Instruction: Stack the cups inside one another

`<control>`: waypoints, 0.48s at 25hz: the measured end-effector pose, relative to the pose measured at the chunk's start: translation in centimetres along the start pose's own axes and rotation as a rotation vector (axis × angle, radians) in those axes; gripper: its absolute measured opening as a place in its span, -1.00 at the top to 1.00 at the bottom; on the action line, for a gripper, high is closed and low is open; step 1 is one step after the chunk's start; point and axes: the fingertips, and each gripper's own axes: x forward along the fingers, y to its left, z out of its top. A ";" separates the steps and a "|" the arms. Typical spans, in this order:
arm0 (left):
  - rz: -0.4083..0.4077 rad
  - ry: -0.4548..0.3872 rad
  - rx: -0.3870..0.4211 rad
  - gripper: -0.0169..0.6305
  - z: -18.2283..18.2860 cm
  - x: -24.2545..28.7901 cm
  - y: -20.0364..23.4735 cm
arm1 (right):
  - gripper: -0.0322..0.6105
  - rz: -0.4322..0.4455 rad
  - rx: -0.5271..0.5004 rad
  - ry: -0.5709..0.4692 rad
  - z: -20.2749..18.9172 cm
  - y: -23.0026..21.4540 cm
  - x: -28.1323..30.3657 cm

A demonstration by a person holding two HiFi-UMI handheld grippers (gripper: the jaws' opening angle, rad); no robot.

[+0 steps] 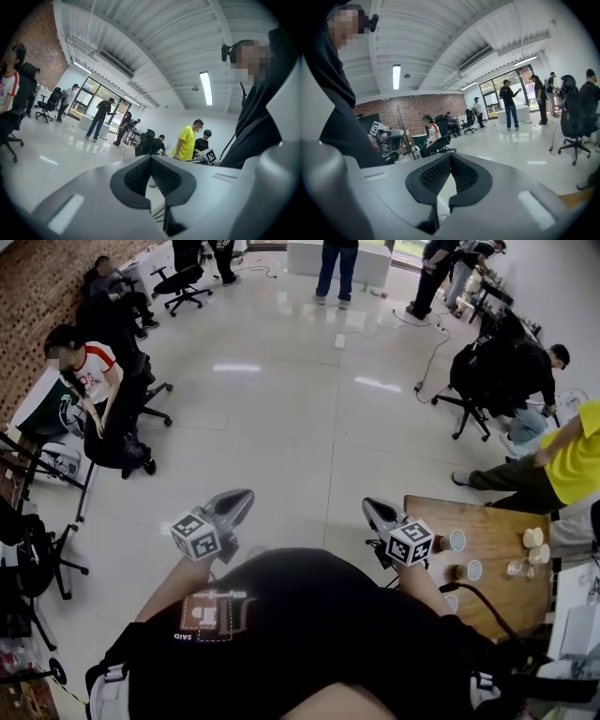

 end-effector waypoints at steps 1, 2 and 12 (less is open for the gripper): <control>-0.013 0.003 -0.007 0.95 0.3 0.9 0.9 | 0.86 -0.028 0.015 -0.001 0.1 -1.0 0.3; -0.032 0.004 -0.009 0.95 0.6 1.9 1.9 | 0.86 -0.054 0.026 -0.003 0.3 -2.0 0.7; -0.294 0.090 0.043 0.95 6.1 8.9 11.7 | 0.86 -0.313 0.108 -0.076 4.0 -3.8 5.2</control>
